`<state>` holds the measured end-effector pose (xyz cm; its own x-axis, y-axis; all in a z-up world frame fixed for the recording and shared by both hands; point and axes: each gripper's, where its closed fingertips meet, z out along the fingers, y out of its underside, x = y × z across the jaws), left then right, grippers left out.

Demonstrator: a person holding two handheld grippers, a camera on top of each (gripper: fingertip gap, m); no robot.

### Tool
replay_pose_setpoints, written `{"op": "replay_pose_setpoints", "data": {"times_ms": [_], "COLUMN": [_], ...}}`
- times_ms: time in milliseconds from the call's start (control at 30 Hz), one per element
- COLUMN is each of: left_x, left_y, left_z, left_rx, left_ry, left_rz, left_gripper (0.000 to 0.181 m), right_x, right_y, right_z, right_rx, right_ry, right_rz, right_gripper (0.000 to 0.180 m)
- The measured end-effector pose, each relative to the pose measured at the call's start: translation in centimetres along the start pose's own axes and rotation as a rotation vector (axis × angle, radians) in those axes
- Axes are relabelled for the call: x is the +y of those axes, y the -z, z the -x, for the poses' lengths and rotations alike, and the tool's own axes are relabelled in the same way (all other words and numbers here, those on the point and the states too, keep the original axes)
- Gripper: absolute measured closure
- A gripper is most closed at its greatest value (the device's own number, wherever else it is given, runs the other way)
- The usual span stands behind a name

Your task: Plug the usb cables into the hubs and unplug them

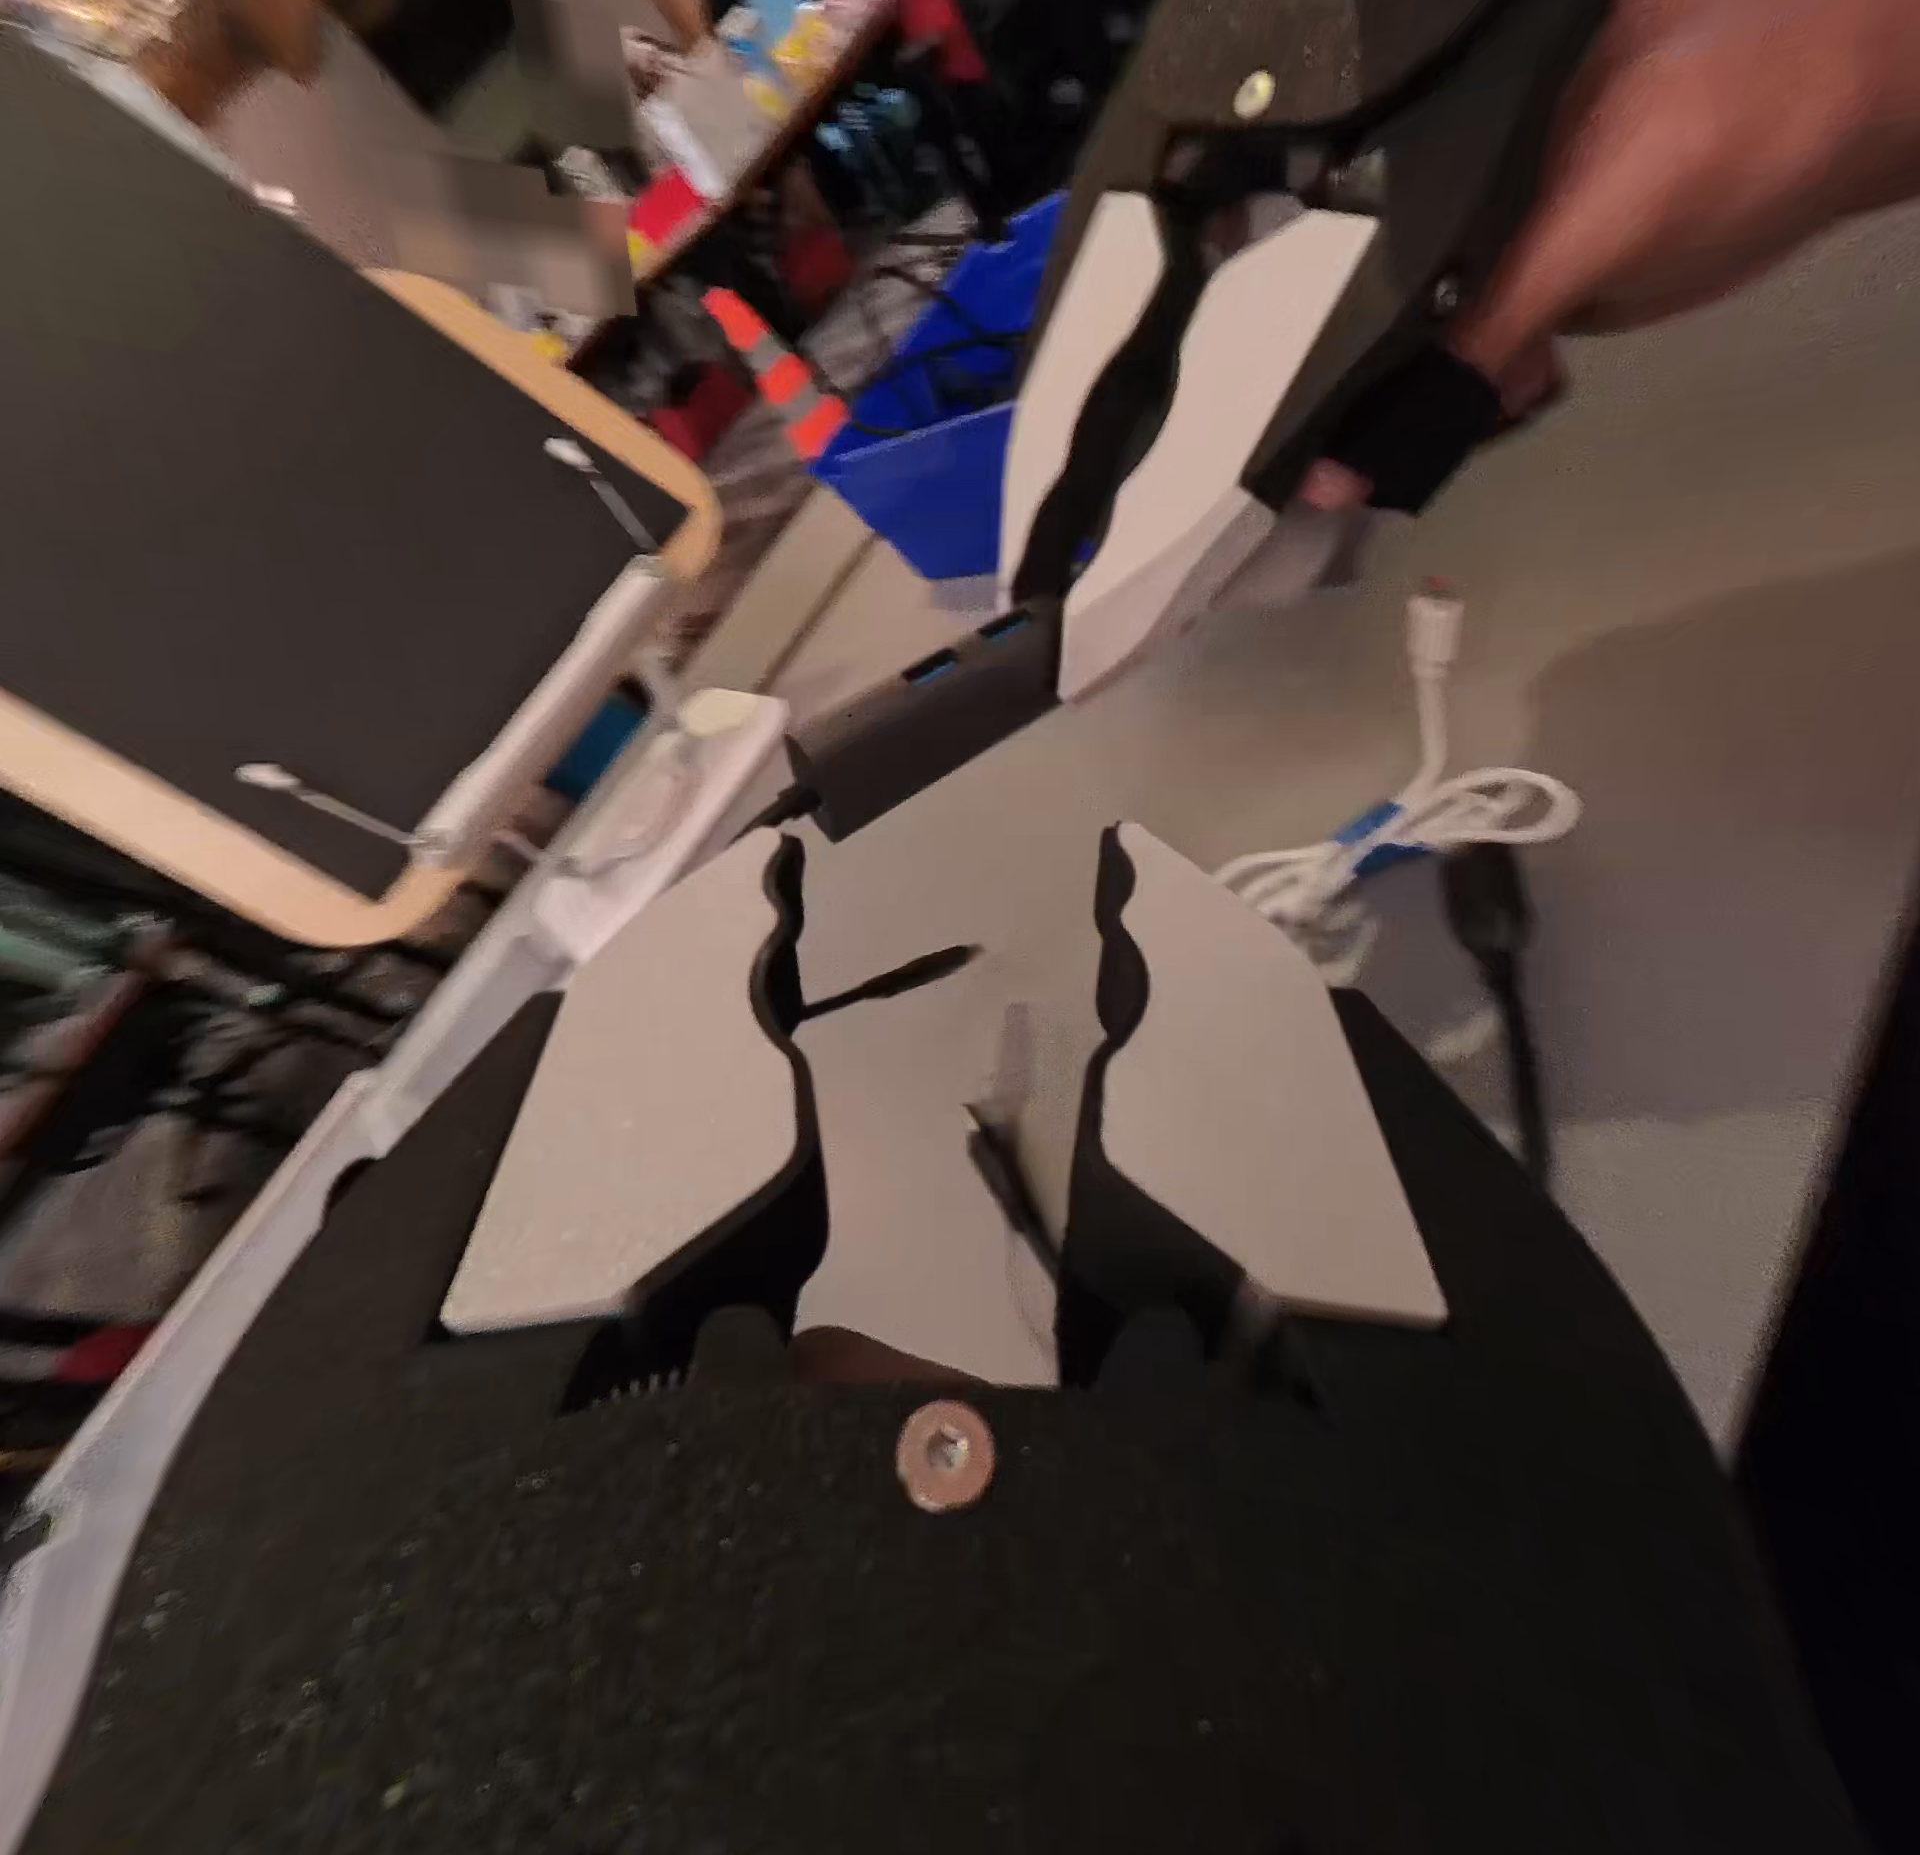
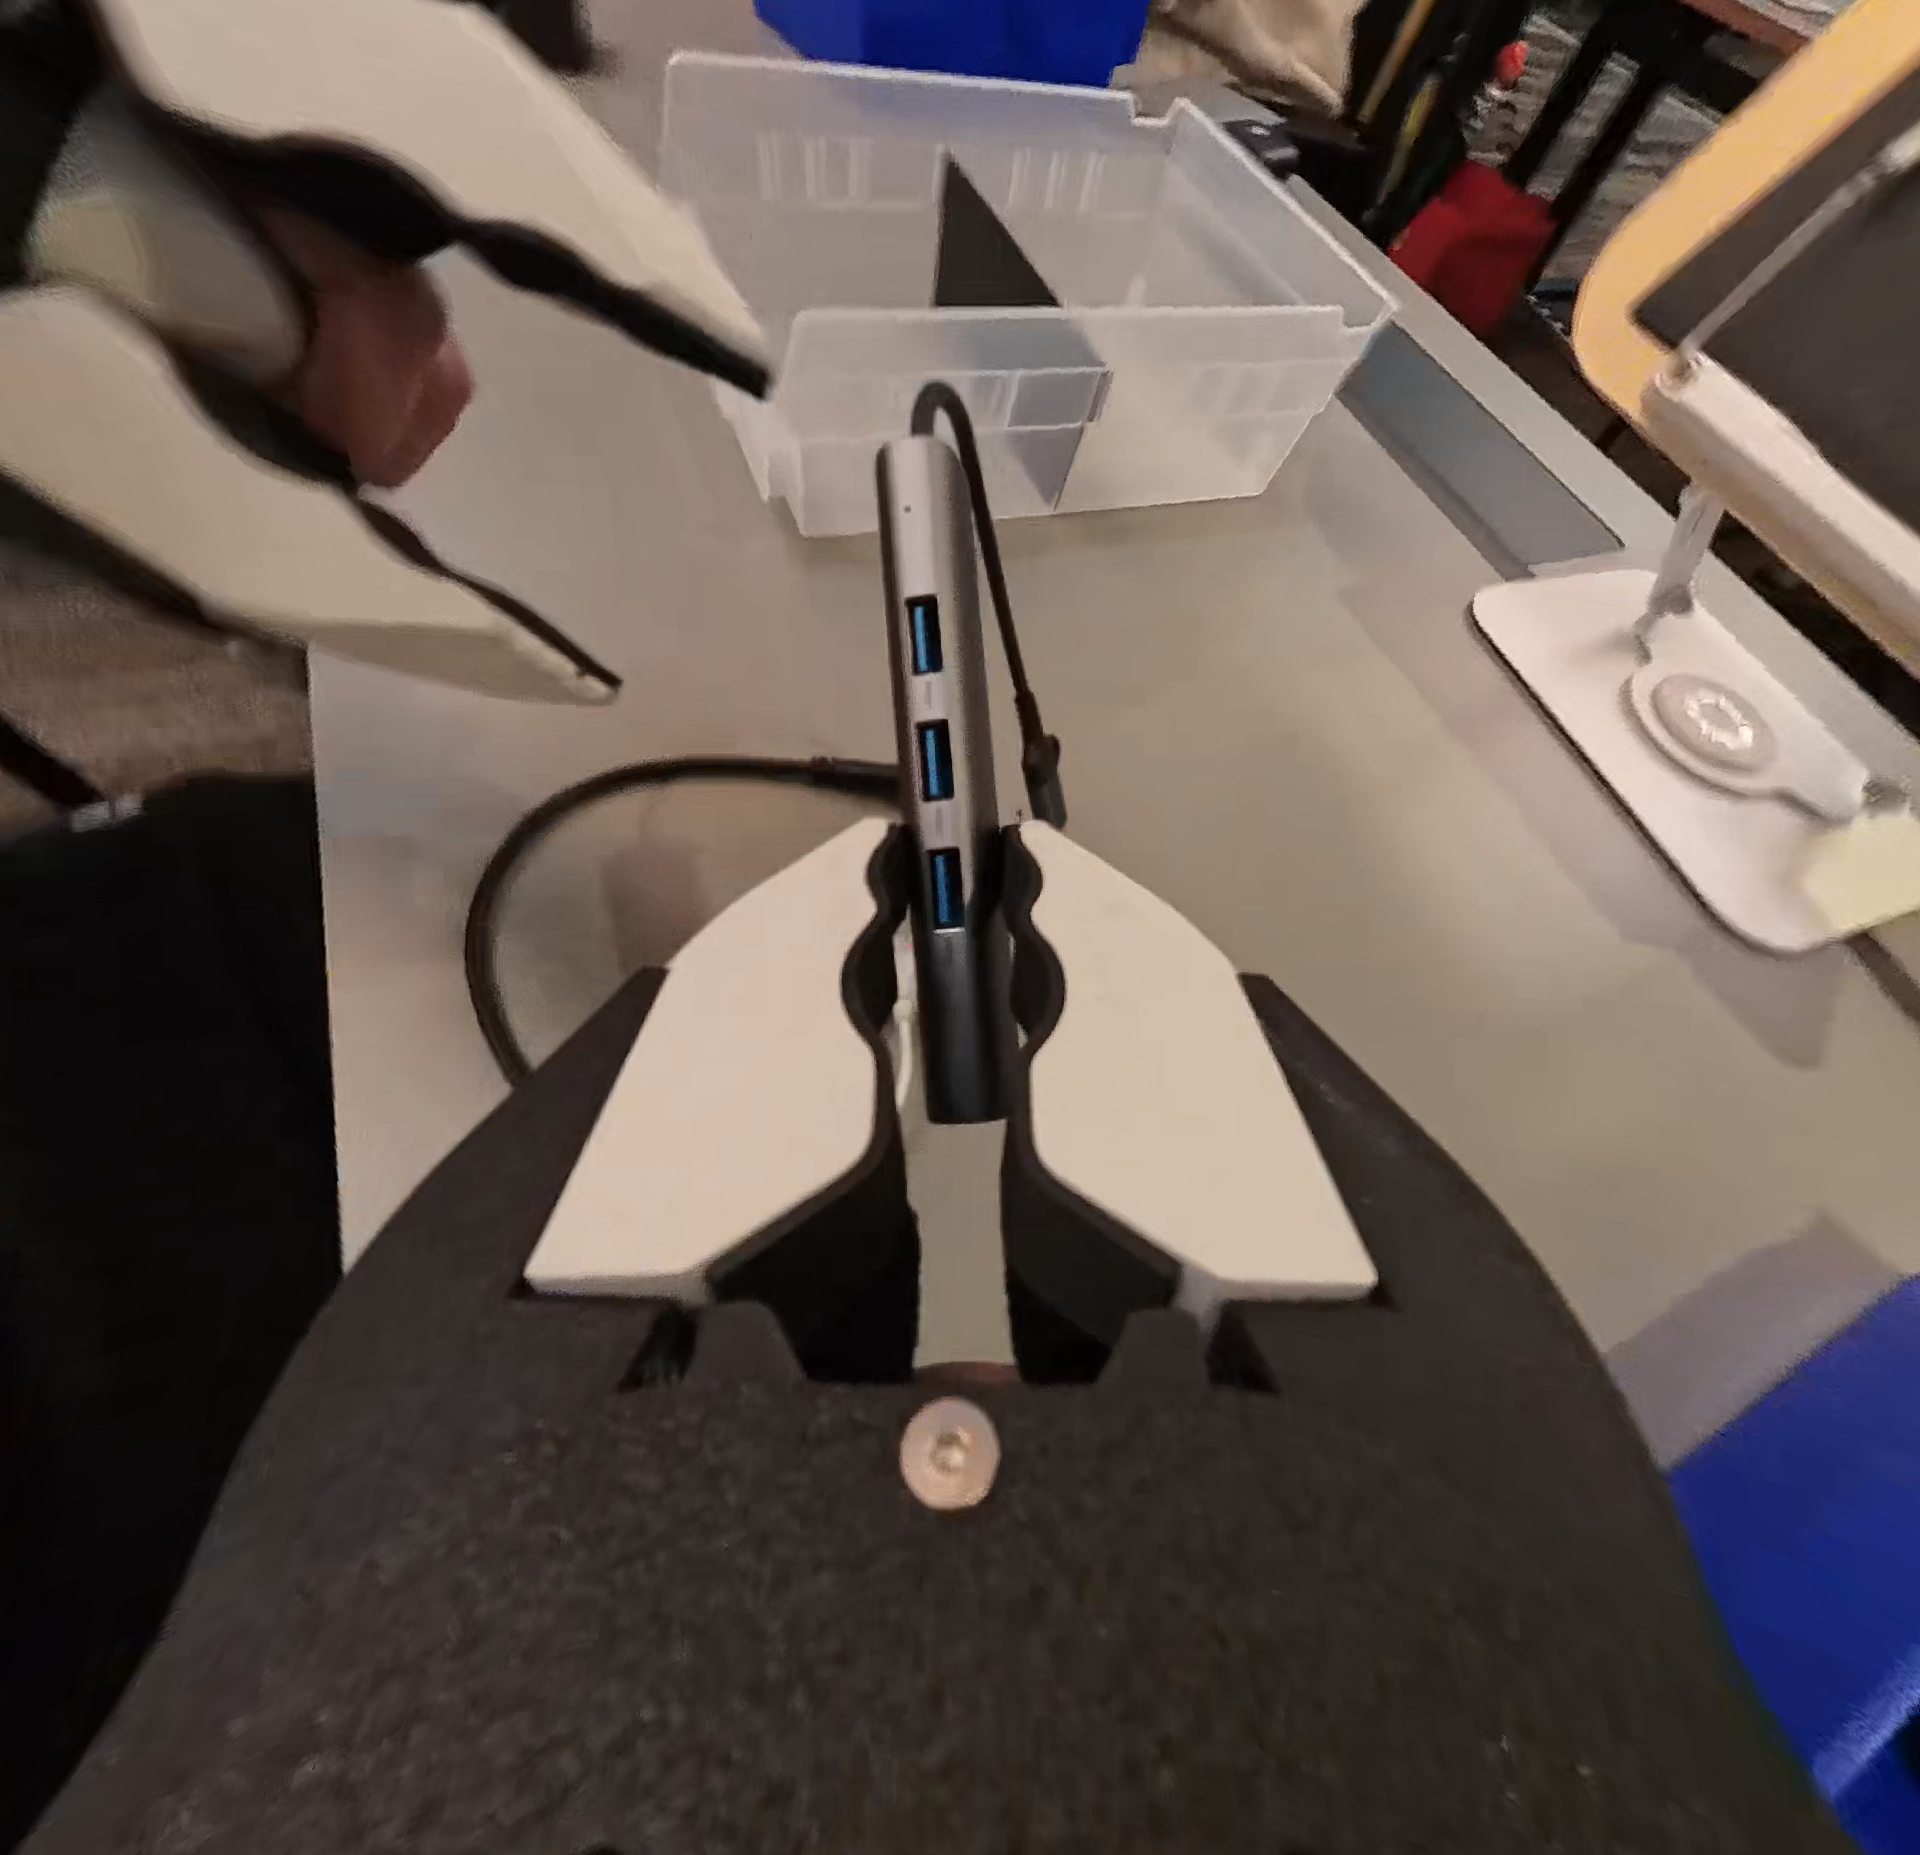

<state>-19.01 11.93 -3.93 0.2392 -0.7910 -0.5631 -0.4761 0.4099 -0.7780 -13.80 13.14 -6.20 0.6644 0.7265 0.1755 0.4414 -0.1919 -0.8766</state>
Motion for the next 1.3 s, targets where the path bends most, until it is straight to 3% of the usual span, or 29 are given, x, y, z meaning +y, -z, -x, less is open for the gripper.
{"op": "replay_pose_setpoints", "data": {"times_ms": [133, 267, 333, 400, 533, 867, 1067, 1300], "left_x": [-0.6, 0.3, 0.6, 0.4, -0.4, -1.0, -1.7, -0.9], "left_y": [1.3, 1.4, 1.3, 1.5, 2.1, 2.8, 3.1, 1.9], "left_z": [-0.9, -2.5, -3.0, -3.2, -4.4, -4.7, -4.9, -4.7], "left_rx": [0.203, 0.351, 0.351, 0.318, 0.337, 0.431, 0.446, 0.448], "left_ry": [0.104, 0.154, 0.088, 0.012, -0.032, 0.019, 0.06, 0.063], "left_rz": [-0.137, -0.157, -0.166, -0.188, -0.235, -0.329, -0.388, -0.29], "left_gripper": [0.131, 0.131, 0.145, 0.141, 0.162, 0.165, 0.164, 0.164], "right_x": [1.0, 1.0, 0.9, 1.0, 0.3, -0.6, -1.3, -1.1], "right_y": [1.0, 1.6, 1.3, 1.1, 1.0, 1.4, 1.6, 1.1], "right_z": [1.7, 4.7, 5.7, 6.3, 7.0, 7.4, 8.1, 7.5], "right_rx": [-0.116, -0.262, -0.279, -0.273, -0.294, -0.298, -0.366, -0.37], "right_ry": [0.167, 0.227, 0.27, 0.315, 0.319, 0.378, 0.312, 0.227], "right_rz": [0.084, 0.077, 0.083, 0.102, 0.044, -0.052, -0.143, -0.128], "right_gripper": [0.163, 0.163, 0.163, 0.163, 0.163, 0.163, 0.163, 0.162]}}
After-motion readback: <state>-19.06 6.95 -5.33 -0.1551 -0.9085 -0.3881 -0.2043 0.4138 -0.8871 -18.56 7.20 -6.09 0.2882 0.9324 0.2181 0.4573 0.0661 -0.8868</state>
